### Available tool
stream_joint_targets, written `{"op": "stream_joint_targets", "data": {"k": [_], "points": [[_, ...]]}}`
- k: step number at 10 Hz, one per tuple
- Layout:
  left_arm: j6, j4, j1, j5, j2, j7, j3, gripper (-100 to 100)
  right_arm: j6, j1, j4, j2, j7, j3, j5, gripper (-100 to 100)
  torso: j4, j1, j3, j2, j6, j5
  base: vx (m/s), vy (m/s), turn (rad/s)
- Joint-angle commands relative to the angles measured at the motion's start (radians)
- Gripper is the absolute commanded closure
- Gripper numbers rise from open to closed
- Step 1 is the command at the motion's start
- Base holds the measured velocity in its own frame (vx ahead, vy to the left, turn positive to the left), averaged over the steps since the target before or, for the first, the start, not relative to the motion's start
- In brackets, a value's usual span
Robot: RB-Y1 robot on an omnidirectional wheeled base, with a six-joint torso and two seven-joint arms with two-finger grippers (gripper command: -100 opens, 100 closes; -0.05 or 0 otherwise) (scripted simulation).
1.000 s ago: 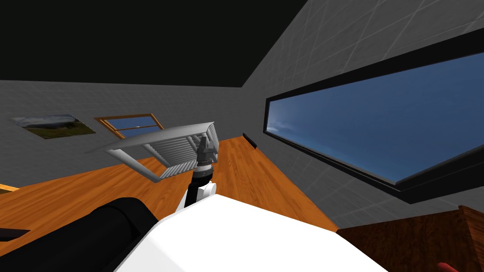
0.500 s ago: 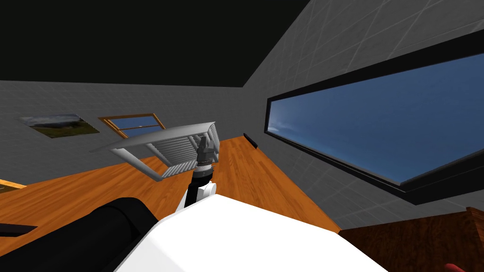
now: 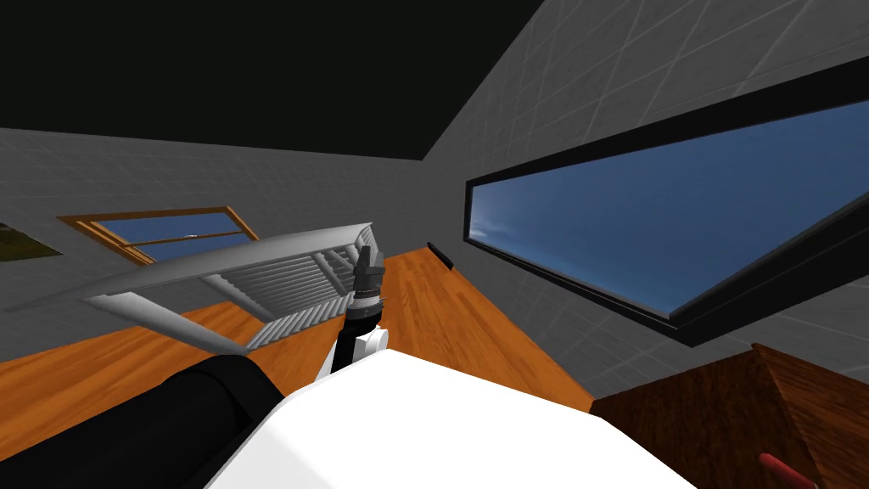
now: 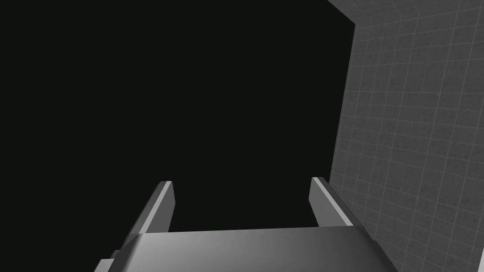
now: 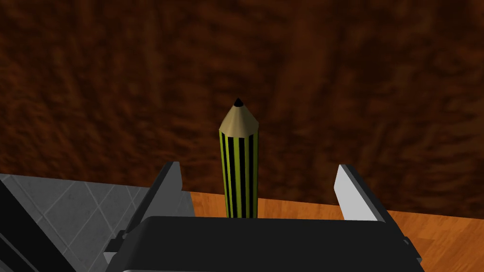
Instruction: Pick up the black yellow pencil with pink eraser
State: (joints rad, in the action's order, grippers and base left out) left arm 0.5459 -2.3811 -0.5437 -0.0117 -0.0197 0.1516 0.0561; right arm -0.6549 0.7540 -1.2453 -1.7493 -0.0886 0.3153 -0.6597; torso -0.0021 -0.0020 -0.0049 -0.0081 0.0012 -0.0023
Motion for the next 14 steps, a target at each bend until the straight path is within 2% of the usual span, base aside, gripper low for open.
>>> {"op": "stream_joint_targets", "data": {"k": [1, 3, 4, 5, 9, 10, 11, 14], "points": [[0.000, 0.000, 0.000, 0.000, 0.000, 0.000, 0.000, 0, 0.006, -0.014, -0.006, 0.012, -0.001, 0.002, -0.028, -100, 0.000, 0.000, 0.000, 0.000, 0.000, 0.000, 0.102, 0.001, -0.126], [0.000, 0.000, 0.000, 0.000, 0.000, 0.000, 0.000, 0, 0.020, -0.018, -0.032, 0.028, -0.013, -0.009, -0.074, -100, 0.001, 0.000, 0.002, 0.003, -0.001, 0.000, 0.099, -0.002, -0.175], [0.000, 0.000, 0.000, 0.000, 0.000, 0.000, 0.000, 0, 0.011, -0.019, -0.019, 0.025, -0.008, -0.005, -0.059, -100, 0.000, 0.000, 0.001, 0.002, 0.000, 0.000, 0.059, 0.011, -0.067], [0.000, 0.000, 0.000, 0.000, 0.000, 0.000, 0.000, 0, 0.014, -0.017, -0.021, 0.026, -0.011, -0.005, -0.061, 100, 0.001, 0.000, 0.002, 0.004, -0.001, 0.000, 0.009, 0.002, 0.014], [0.000, 0.000, 0.000, 0.000, 0.000, 0.000, 0.000, 0, 0.013, -0.018, -0.020, 0.025, -0.011, -0.006, -0.061, 100, 0.002, -0.002, 0.005, 0.008, -0.001, -0.002, 0.001, -0.001, 0.000], [0.000, 0.000, 0.000, 0.000, 0.000, 0.000, 0.000, 0, 0.013, -0.018, -0.020, 0.025, -0.011, -0.006, -0.061, 0, 0.002, -0.002, 0.005, 0.008, -0.001, -0.002, 0.000, 0.000, 0.000], [0.000, 0.000, 0.000, 0.000, 0.000, 0.000, 0.000, 0, 0.011, -0.015, -0.014, 0.017, -0.005, -0.002, -0.043, 100, 0.002, -0.002, 0.005, 0.008, -0.001, -0.002, -0.072, 0.006, 0.198], [0.000, 0.000, 0.001, 0.000, 0.000, 0.000, 0.000, 0, -0.014, -0.009, 0.028, -0.009, 0.015, 0.016, 0.033, 100, 0.004, -0.001, 0.010, 0.017, -0.002, -0.001, -0.163, 0.006, 0.287]]}}
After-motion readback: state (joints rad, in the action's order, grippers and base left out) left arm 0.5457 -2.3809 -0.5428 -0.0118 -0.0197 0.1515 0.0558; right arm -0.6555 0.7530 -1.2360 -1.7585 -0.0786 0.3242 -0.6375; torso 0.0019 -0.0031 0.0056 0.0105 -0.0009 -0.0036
